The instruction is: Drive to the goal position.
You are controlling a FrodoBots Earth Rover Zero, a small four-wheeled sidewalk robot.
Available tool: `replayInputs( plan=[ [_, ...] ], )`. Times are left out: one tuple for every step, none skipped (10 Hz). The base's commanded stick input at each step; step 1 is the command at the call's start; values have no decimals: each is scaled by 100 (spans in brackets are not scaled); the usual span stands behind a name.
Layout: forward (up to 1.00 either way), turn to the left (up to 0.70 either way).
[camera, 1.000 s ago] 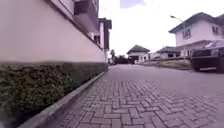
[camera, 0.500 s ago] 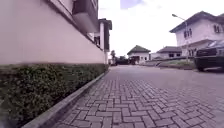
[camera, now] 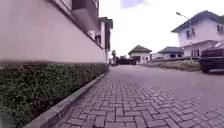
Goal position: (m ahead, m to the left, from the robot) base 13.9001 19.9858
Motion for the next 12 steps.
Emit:
replayInputs(
  plan=[
    [70, 0],
    [70, 0],
    [70, 0],
    [70, 0],
    [70, 0],
    [70, 0],
    [70, 0],
    [70, 0],
    [70, 0],
    [70, 0],
    [70, 0],
    [70, 0]
  ],
)
